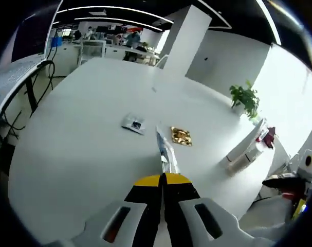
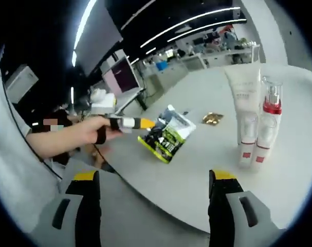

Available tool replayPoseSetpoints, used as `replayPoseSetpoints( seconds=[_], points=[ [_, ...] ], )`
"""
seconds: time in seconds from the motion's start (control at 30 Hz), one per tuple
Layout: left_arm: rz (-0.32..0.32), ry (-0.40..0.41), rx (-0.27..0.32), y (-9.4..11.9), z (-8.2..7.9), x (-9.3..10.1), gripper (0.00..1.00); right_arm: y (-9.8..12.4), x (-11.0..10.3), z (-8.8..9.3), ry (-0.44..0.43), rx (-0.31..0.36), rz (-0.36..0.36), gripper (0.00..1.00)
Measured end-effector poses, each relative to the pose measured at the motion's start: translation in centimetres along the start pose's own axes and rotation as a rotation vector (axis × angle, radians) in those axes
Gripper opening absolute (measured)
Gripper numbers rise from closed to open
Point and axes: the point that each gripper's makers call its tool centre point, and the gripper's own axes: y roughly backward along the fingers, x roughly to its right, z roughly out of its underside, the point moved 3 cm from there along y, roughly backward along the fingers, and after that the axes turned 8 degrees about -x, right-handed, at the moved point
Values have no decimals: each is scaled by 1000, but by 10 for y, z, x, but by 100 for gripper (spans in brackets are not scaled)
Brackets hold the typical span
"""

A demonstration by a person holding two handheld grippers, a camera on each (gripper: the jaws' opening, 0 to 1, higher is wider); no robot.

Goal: Arrange the skincare products in the storage area until every visible bottle or jar stands upright without overlapping.

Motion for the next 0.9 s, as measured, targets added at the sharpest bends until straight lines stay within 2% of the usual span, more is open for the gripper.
replayPoseSetpoints(
  seconds=[0.2, 0.3, 0.43, 0.53, 0.63, 0.73, 0.8, 0.83, 0.9],
  points=[
    [81, 12, 33, 26, -5, 22, 0, -10, -11, -8, -94, 62, -90, 86],
    [95, 7, 47, 34, -6, 26, 0, -11, -12, -9, -117, 76, -119, 85],
    [158, 47, 76, 49, -8, 36, 0, -14, -17, -12, -157, 104, -162, 84],
    [199, 49, 100, 64, -11, 50, 0, -20, -29, -19, -211, 148, -226, 84],
    [291, 67, 131, 78, -15, 67, 0, -26, -34, -22, -280, 175, -274, 85],
    [339, 61, 145, 91, -16, 80, 0, -35, -35, -23, -278, 165, -291, 85],
    [377, 69, 163, 102, -16, 92, 0, -38, -38, -27, -310, 194, -317, 85],
    [411, 71, 170, 107, -17, 99, 0, -39, -37, -31, -359, 226, -331, 85],
    [445, 95, 188, 115, -19, 104, 0, -40, -34, -33, -391, 270, -341, 85]
  ],
)
